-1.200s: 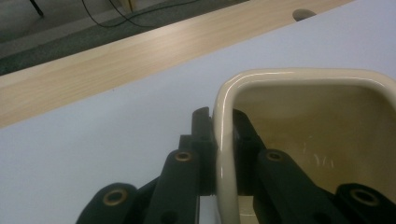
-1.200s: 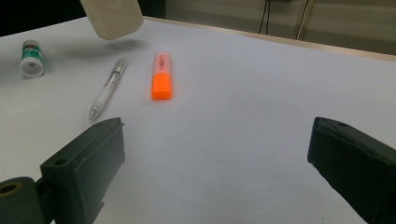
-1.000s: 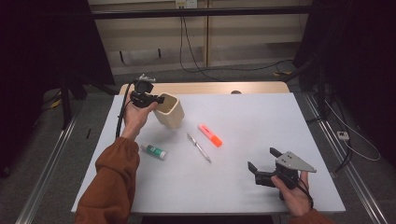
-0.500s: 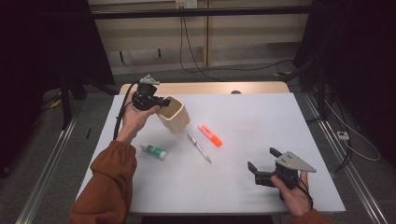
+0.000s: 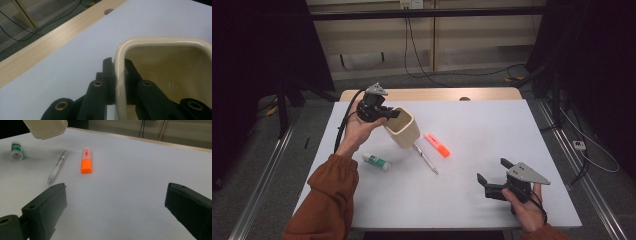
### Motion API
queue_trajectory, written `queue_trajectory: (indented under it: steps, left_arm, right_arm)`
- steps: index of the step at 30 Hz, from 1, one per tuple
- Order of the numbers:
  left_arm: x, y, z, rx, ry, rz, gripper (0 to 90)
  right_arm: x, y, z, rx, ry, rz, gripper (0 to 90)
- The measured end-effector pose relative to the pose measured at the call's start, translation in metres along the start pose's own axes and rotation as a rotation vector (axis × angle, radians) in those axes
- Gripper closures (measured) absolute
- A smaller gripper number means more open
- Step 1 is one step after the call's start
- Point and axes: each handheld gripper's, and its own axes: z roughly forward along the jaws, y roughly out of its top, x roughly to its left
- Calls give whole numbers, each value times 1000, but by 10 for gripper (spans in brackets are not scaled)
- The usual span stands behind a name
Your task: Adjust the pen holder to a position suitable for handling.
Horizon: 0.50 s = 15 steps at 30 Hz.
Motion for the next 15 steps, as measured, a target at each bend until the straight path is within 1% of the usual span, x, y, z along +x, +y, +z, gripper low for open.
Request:
queue_trajectory:
  steps: [1, 5, 7, 9, 12, 15]
  left_arm:
    - [-2, 0, 0, 0, -11, 1, 832]
    - [-8, -1, -3, -2, -44, 28, 833]
    - [-11, -2, -4, 12, -55, 48, 832]
    - [-13, -4, -5, 24, -78, 72, 832]
    - [-16, -7, -6, 41, -112, 98, 832]
    - [-19, -12, -6, 44, -143, 110, 832]
  right_arm:
    - [0, 0, 0, 0, 0, 0, 32]
    - [0, 0, 0, 0, 0, 0, 32]
    - [0, 0, 0, 0, 0, 1, 32]
    - [0, 0, 0, 0, 0, 1, 32]
    - [0, 0, 0, 0, -1, 0, 32]
    - [0, 0, 0, 1, 0, -1, 32]
